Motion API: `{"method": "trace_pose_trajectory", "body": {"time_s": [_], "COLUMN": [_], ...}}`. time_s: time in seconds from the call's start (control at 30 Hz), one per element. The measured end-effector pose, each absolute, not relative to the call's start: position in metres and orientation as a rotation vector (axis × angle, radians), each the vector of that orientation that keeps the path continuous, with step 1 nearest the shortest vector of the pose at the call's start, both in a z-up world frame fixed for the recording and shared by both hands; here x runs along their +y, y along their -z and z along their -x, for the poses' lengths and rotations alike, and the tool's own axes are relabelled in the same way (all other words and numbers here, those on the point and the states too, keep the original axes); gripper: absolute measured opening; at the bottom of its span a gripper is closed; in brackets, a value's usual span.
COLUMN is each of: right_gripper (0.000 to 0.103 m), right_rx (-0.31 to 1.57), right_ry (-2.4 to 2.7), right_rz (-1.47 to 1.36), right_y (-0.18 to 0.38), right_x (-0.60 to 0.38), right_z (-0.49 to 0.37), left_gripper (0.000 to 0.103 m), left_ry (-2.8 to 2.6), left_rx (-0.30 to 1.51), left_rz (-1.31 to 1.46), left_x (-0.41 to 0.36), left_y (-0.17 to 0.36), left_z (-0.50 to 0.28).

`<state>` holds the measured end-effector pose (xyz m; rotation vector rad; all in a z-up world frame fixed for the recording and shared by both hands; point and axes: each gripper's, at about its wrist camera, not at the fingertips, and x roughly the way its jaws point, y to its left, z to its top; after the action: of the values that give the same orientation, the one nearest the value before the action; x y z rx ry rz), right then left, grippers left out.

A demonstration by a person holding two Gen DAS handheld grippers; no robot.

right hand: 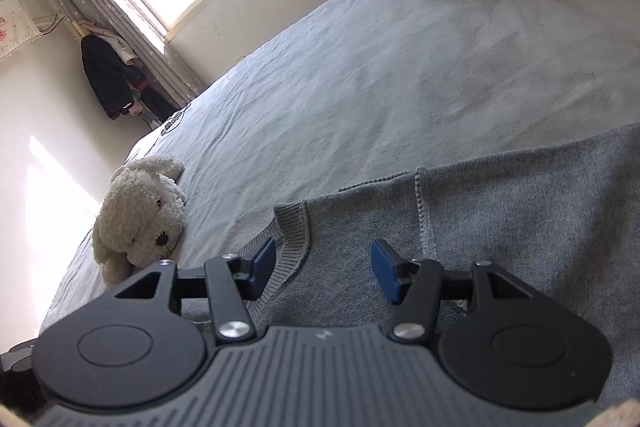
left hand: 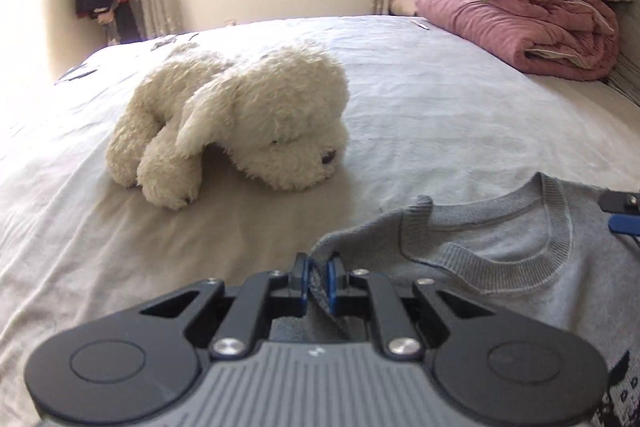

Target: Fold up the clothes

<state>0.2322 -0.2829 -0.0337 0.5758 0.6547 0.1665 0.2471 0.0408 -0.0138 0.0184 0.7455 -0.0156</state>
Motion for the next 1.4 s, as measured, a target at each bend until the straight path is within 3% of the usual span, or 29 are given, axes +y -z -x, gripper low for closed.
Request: {"method": "trace_pose_trajectory", "body": {"time_s": [0.2, 0.5, 0.7, 0.9, 0.93, 0.97, 1.0, 1.23, 1.4], "right_gripper": [0.057, 0.057, 0.057, 0.057, 0.042, 0.019, 0.012, 0.006, 0.006], "right_rx": [0.624, 0.476, 0.501, 0.583, 0.576, 0.570, 0.564, 0.408, 0.506], "right_ry": [-0.112, 0.166, 0.042, -0.001, -0.018, -0.029, -0.034, 0.057, 0.076], "right_rz": [-0.494, 0.021, -0.022, 0.129, 0.131, 0.136, 0.144, 0.170, 0.242], "right_y": [0.035, 0.037, 0.035, 0.052, 0.052, 0.052, 0.051, 0.025, 0.047], "right_x": [-0.280, -0.269, -0.274, -0.257, -0.256, -0.255, -0.254, -0.252, -0.250], "right_z": [-0.232, -0.227, -0.237, -0.254, -0.252, -0.250, -0.249, -0.237, -0.258], "left_gripper": [0.009, 0.008, 0.008, 0.008, 0.008, 0.008, 0.008, 0.007, 0.008], "left_ry": [-0.112, -0.128, -0.067, -0.042, -0.042, -0.045, -0.051, -0.075, -0.092], "left_rx": [0.725, 0.594, 0.595, 0.598, 0.596, 0.588, 0.572, 0.455, 0.538], "left_rz": [0.065, 0.183, 0.208, 0.259, 0.257, 0.246, 0.227, 0.033, -0.001], "left_x": [0.036, 0.045, 0.054, 0.061, 0.061, 0.060, 0.058, 0.036, 0.034], "left_y": [0.031, 0.051, 0.049, 0.050, 0.050, 0.047, 0.043, 0.014, 0.043], "left_z": [-0.253, -0.246, -0.250, -0.252, -0.252, -0.252, -0.250, -0.246, -0.269]}}
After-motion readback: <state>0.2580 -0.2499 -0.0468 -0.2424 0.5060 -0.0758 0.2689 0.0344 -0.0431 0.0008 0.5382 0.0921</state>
